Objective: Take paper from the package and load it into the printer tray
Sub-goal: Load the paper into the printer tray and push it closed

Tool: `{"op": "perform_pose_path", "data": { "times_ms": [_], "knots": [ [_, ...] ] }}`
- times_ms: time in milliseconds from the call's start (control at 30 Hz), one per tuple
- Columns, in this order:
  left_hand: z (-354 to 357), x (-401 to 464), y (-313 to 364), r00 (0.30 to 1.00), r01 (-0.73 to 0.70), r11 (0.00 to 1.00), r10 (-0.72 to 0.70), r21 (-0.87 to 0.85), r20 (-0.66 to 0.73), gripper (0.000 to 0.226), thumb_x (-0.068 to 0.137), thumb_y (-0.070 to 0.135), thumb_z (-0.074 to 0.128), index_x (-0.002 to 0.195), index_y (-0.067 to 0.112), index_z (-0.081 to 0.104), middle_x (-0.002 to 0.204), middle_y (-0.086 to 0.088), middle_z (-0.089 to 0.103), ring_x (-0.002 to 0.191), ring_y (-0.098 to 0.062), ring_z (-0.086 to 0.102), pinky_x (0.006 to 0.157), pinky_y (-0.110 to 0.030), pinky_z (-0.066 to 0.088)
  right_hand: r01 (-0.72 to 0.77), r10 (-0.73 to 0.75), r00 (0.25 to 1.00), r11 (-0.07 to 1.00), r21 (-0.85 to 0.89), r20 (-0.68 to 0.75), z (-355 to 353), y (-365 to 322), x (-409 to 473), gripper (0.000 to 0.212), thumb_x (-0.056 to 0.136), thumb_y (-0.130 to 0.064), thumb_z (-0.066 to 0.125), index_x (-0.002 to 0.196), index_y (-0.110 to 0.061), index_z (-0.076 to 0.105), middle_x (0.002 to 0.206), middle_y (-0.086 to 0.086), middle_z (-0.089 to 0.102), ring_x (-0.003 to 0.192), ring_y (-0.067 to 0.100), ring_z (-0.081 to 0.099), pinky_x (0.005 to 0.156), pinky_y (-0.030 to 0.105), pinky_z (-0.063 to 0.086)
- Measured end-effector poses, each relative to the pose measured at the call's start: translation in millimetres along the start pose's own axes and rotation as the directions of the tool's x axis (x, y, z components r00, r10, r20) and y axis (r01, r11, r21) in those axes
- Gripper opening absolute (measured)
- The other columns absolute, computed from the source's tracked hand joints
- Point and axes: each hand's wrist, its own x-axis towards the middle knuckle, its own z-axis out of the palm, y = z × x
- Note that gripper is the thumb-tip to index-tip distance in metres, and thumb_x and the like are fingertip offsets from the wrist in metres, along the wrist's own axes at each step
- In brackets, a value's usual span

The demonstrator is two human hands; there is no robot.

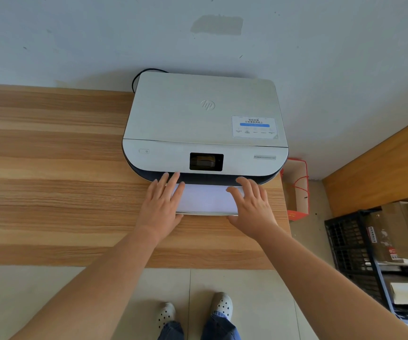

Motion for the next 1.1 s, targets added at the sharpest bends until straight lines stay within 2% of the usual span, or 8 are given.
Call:
{"op": "perform_pose_path", "data": {
  "times_ms": [67,133,200,267,367,700,933,1100],
  "knots": [
    [1,5,-1,1.000,-0.017,1.000,0.017,0.013,0.018,0.092,0.074,0.041,0.075,0.148,0.012,0.029,0.160,-0.014,0.013,0.146,-0.035,0.013,0.117,-0.053,0.017,0.005,-0.005,1.000,1.000,-0.014,0.000,1,2,3,0.078,0.072,-0.039,0.074,0.139,-0.025,0.036,0.155,0.013,0.021,0.142,0.035,0.014,0.116,0.049,0.017],
    [1,10,-3,0.999,-0.015,1.000,0.014,0.026,0.039,0.098,0.076,0.041,0.073,0.151,0.014,0.017,0.162,-0.013,-0.001,0.148,-0.034,0.001,0.118,-0.053,0.010,0.011,-0.011,1.000,0.999,-0.037,0.007,2,5,7,0.088,0.077,-0.042,0.071,0.149,-0.025,0.023,0.161,0.013,0.003,0.148,0.034,-0.005,0.117,0.048,-0.002],
    [1,13,-4,0.999,-0.006,1.000,0.004,0.031,0.049,0.101,0.076,0.041,0.073,0.152,0.015,0.011,0.161,-0.012,-0.009,0.147,-0.033,-0.006,0.119,-0.053,0.007,0.007,-0.007,1.000,0.998,-0.062,0.003,2,8,10,0.097,0.078,-0.045,0.070,0.153,-0.024,0.011,0.162,0.012,-0.009,0.147,0.033,-0.015,0.118,0.049,-0.007],
    [2,17,-5,0.999,0.001,1.000,-0.002,0.025,0.047,0.103,0.075,0.041,0.073,0.152,0.016,0.009,0.161,-0.012,-0.011,0.147,-0.033,-0.009,0.119,-0.052,0.006,-0.001,0.002,1.000,0.997,-0.078,0.012,1,9,13,0.102,0.079,-0.048,0.068,0.153,-0.024,0.002,0.161,0.011,-0.016,0.146,0.032,-0.020,0.119,0.049,-0.007],
    [2,22,-6,0.999,0.005,1.000,-0.006,0.025,0.046,0.104,0.076,0.039,0.073,0.152,0.017,0.005,0.161,-0.012,-0.011,0.147,-0.032,-0.011,0.119,-0.053,0.005,0.000,0.002,1.000,0.994,-0.107,0.026,0,11,20,0.102,0.081,-0.050,0.064,0.154,-0.023,-0.003,0.160,0.010,-0.021,0.145,0.032,-0.024,0.119,0.049,-0.009],
    [2,41,-12,0.998,0.013,0.998,-0.017,0.066,0.064,0.108,0.082,0.044,0.066,0.149,0.013,-0.012,0.159,-0.011,-0.020,0.144,-0.033,-0.022,0.119,-0.054,0.003,-0.012,0.013,1.000,0.992,-0.126,0.010,4,19,37,0.102,0.080,-0.053,0.064,0.155,-0.021,0.001,0.161,0.010,-0.019,0.146,0.032,-0.021,0.117,0.049,-0.009],
    [5,47,-12,0.998,0.006,1.000,-0.007,0.016,0.067,0.106,0.079,0.035,0.073,0.152,0.012,-0.001,0.159,-0.011,-0.019,0.144,-0.036,-0.020,0.119,-0.053,0.006,-0.005,0.002,1.000,0.990,-0.139,-0.022,10,21,38,0.101,0.081,-0.055,0.064,0.155,-0.020,0.003,0.161,0.010,-0.019,0.147,0.033,-0.016,0.120,0.052,-0.001],
    [7,48,-15,0.999,0.013,1.000,-0.014,0.024,0.043,0.102,0.081,0.036,0.070,0.150,0.015,-0.002,0.160,-0.008,-0.016,0.146,-0.033,-0.016,0.119,-0.053,0.011,-0.008,0.000,0.999,0.988,-0.152,-0.052,13,20,38,0.097,0.085,-0.053,0.062,0.155,-0.019,0.004,0.160,0.011,-0.020,0.147,0.034,-0.015,0.120,0.054,0.002]
  ]
}}
